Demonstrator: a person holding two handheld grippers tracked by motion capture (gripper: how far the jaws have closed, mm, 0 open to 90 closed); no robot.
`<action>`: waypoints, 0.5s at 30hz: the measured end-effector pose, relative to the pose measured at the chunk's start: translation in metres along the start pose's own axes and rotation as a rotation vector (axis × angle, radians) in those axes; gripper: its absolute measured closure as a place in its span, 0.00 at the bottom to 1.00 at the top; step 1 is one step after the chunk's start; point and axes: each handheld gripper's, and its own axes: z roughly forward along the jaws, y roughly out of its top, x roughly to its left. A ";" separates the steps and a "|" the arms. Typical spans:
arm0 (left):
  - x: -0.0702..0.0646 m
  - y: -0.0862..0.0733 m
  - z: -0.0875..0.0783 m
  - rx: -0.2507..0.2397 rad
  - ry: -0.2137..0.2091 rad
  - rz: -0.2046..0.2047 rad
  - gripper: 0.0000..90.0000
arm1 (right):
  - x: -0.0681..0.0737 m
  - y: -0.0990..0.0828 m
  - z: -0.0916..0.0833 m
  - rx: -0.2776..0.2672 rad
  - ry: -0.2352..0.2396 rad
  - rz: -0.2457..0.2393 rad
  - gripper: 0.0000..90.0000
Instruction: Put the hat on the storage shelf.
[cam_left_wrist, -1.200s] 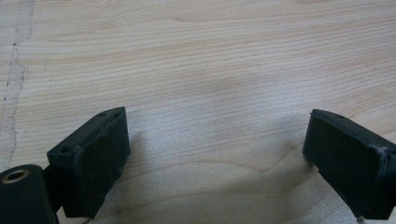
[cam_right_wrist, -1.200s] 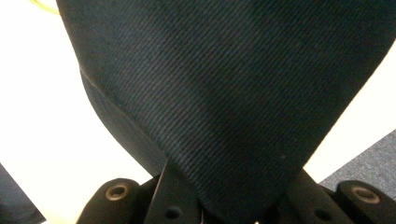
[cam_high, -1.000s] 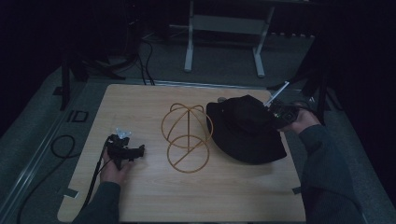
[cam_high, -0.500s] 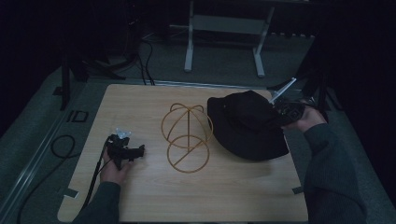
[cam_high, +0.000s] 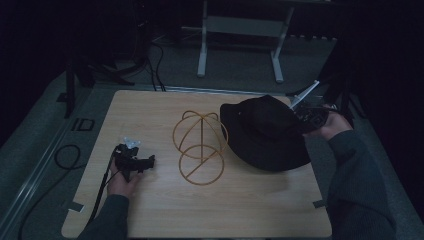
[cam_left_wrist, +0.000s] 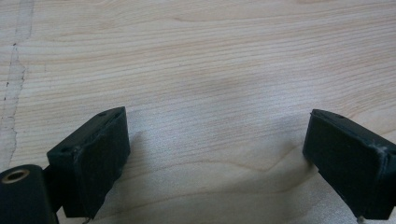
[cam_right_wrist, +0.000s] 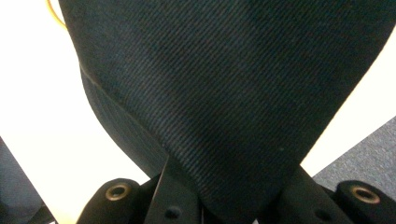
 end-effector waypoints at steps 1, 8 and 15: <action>0.000 0.000 0.000 0.000 0.000 0.000 0.08 | 0.000 0.000 -0.001 -0.001 0.003 -0.005 0.94; 0.000 0.000 0.000 0.001 0.000 0.000 0.08 | 0.003 0.002 -0.009 0.001 0.013 -0.031 0.94; 0.000 0.000 0.000 0.002 0.000 0.000 0.08 | 0.005 0.003 -0.016 -0.008 0.017 -0.045 0.94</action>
